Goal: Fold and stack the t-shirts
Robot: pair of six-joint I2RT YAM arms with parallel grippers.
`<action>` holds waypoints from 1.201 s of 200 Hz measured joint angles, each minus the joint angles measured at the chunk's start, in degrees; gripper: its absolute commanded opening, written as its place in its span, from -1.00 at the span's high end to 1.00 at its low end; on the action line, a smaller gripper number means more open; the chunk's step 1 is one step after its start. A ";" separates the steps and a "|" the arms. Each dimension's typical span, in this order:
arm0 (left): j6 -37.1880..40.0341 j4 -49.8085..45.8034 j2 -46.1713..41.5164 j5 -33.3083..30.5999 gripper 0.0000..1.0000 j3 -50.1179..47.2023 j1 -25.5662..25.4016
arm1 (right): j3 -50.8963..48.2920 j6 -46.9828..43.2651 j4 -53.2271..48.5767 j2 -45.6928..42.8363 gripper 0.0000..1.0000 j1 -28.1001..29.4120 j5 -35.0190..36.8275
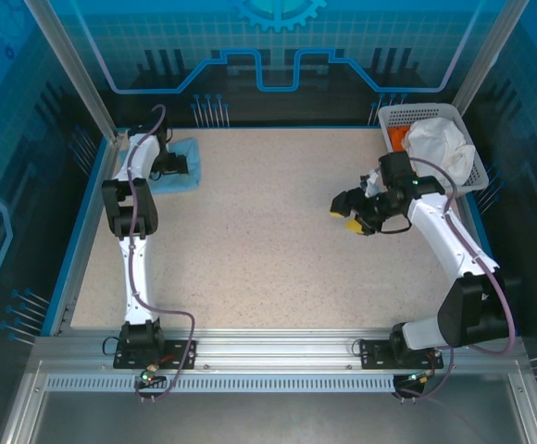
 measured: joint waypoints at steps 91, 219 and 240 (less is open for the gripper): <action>-13.88 19.91 -49.46 1.36 -0.97 -40.72 -4.48 | 3.96 -1.49 4.96 -7.91 -1.00 5.99 36.76; -12.98 61.33 -89.50 -14.36 -0.98 -112.17 -4.61 | -23.47 -20.52 28.55 -7.91 -1.00 5.88 63.17; -11.93 64.87 -88.11 -14.01 -0.97 -114.51 -4.55 | -23.43 -22.82 32.35 -3.67 -1.00 5.88 66.77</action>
